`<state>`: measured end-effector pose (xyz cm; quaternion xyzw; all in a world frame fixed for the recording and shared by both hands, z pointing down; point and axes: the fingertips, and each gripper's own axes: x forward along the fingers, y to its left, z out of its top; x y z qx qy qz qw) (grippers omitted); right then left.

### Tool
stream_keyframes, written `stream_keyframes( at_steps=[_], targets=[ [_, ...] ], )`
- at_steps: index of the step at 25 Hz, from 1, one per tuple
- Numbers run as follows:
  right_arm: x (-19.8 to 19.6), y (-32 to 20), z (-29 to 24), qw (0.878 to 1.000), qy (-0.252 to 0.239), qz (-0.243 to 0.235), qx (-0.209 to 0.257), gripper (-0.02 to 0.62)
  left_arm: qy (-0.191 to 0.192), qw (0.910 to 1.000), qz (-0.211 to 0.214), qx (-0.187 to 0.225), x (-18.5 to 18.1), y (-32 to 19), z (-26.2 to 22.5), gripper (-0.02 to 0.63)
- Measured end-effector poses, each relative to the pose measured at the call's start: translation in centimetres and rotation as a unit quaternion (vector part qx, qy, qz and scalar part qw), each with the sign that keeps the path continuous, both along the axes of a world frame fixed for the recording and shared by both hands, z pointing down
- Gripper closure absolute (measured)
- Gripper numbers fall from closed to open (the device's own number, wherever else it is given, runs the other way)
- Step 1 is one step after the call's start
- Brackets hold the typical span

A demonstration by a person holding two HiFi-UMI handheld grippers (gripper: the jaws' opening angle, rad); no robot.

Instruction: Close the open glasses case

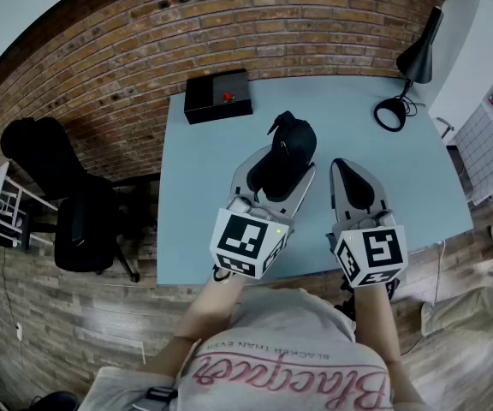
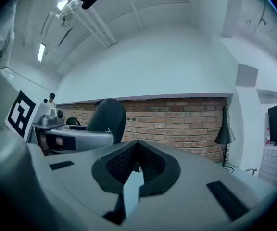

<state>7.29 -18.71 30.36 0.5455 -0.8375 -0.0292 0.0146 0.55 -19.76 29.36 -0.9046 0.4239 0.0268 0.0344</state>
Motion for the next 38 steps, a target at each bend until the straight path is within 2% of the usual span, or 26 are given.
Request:
stream_keyframes(
  at_steps=[7, 16, 20, 31, 35, 38],
  targets=[
    [-0.1, 0.5, 0.1, 1.0, 0.003, -0.005, 0.001, 0.575, -0.021, 0.9997, 0.012, 0.004, 0.5, 0.5, 0.2, 0.344],
    [0.9, 0.8, -0.7, 1.0, -0.014, 0.012, 0.015, 0.575, -0.047, 0.9986, 0.019, 0.017, 0.6, 0.5, -0.2, 0.344],
    [1.0, 1.0, -1.1, 0.999, -0.024, 0.007, 0.02, 0.575, -0.086, 0.9953, 0.016, 0.04, 0.2, 0.2, -0.1, 0.344],
    [-0.3, 1.8, -1.7, 0.999, -0.025, -0.022, 0.024, 0.575, -0.198, 0.9748, 0.024, 0.1, -1.2, -0.3, -0.2, 0.344],
    [-1.2, 2.3, -2.0, 0.998, -0.025, -0.04, 0.028, 0.575, -0.259, 0.9579, 0.025, 0.12, -1.1, -0.2, 0.6, 0.344],
    [-2.1, 2.7, -2.2, 0.997, -0.044, -0.065, 0.021, 0.575, -0.291, 0.9469, 0.036, 0.133, -0.7, -0.1, 1.0, 0.344]
  ],
)
